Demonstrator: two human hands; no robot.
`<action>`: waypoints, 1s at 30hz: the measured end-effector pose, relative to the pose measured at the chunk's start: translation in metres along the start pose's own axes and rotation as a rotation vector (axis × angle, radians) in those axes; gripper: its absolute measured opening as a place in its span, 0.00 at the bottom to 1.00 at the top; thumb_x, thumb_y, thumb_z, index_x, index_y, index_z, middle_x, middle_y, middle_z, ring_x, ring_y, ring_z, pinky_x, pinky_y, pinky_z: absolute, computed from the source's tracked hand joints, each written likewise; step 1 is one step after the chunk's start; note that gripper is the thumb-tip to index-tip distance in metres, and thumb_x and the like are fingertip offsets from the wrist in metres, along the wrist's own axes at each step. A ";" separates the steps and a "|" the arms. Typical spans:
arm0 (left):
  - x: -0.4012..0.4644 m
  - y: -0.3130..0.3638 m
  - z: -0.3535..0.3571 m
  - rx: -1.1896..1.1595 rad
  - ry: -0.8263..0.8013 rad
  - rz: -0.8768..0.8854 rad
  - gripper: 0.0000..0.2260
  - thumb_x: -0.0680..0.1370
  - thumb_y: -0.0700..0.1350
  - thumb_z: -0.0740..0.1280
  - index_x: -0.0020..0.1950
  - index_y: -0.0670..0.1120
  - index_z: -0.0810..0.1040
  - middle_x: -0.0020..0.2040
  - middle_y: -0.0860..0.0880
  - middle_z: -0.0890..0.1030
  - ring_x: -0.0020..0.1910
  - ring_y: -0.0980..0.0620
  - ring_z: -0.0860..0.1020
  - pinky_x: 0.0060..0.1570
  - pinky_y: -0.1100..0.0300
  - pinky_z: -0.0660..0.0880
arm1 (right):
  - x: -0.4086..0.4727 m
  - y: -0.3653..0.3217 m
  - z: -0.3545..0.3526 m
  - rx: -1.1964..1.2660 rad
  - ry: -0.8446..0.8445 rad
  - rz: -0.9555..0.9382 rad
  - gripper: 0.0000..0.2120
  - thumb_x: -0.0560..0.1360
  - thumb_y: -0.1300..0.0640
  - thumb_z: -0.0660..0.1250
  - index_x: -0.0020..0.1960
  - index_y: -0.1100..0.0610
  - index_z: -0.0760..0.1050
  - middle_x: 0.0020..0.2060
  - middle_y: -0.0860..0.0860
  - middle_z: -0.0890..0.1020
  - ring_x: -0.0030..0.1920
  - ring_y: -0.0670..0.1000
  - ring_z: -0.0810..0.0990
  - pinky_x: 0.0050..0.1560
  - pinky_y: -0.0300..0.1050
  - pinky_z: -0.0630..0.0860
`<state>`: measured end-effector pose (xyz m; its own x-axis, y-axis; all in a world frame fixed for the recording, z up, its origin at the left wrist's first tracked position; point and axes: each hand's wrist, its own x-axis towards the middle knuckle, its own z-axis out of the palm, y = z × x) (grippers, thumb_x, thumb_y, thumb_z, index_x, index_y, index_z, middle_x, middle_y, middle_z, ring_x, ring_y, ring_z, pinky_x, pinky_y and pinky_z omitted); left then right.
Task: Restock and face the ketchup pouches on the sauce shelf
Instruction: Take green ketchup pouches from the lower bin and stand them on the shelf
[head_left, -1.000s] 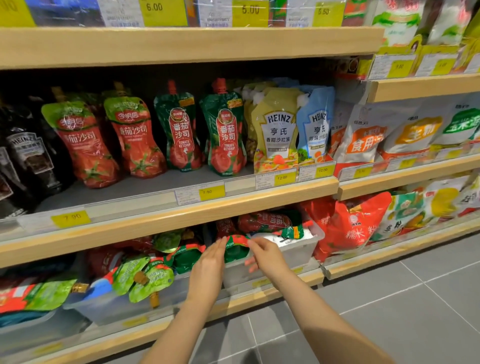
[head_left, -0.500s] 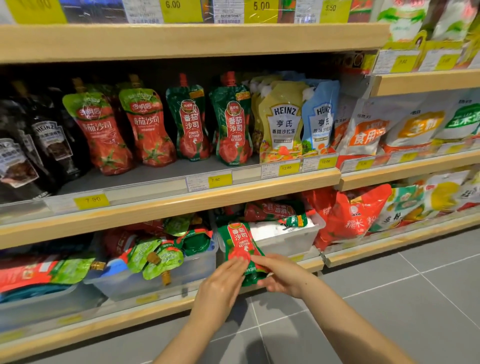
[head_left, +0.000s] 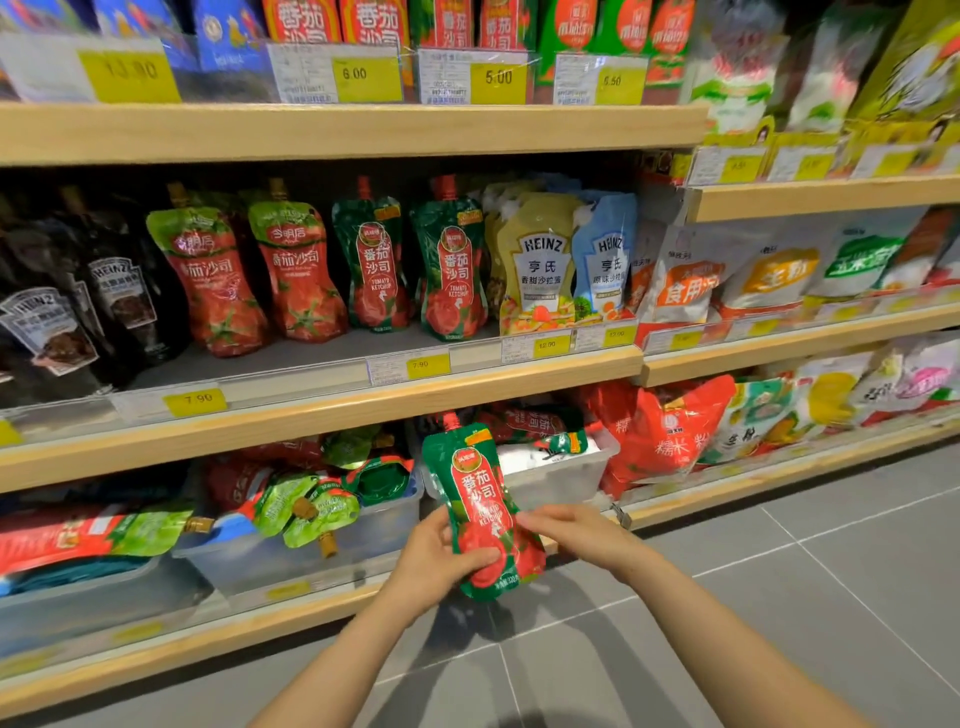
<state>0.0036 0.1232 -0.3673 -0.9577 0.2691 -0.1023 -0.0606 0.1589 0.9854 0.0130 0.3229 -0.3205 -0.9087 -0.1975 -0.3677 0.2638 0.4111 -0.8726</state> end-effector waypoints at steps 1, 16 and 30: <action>-0.001 0.000 0.001 0.024 -0.023 0.018 0.24 0.65 0.38 0.77 0.58 0.48 0.74 0.53 0.50 0.82 0.53 0.53 0.80 0.51 0.60 0.78 | 0.000 -0.007 -0.003 0.000 0.044 -0.041 0.18 0.69 0.37 0.66 0.54 0.45 0.77 0.50 0.41 0.80 0.53 0.43 0.77 0.49 0.38 0.72; 0.002 0.019 0.012 0.288 -0.039 0.180 0.24 0.61 0.50 0.77 0.53 0.62 0.74 0.51 0.58 0.83 0.48 0.63 0.80 0.49 0.64 0.77 | 0.015 -0.065 -0.005 0.620 0.295 -0.284 0.04 0.68 0.57 0.73 0.40 0.56 0.79 0.31 0.51 0.84 0.32 0.50 0.81 0.33 0.41 0.76; 0.084 0.165 -0.042 0.313 0.266 0.524 0.20 0.66 0.44 0.77 0.52 0.58 0.73 0.47 0.63 0.79 0.48 0.66 0.78 0.47 0.70 0.75 | 0.037 -0.104 -0.085 -0.220 0.563 -0.555 0.13 0.74 0.54 0.66 0.58 0.51 0.75 0.57 0.47 0.75 0.60 0.45 0.71 0.59 0.40 0.65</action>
<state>-0.0985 0.1315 -0.2078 -0.8775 0.1487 0.4559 0.4779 0.3502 0.8056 -0.0756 0.3488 -0.2154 -0.9301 0.0290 0.3662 -0.2880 0.5614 -0.7759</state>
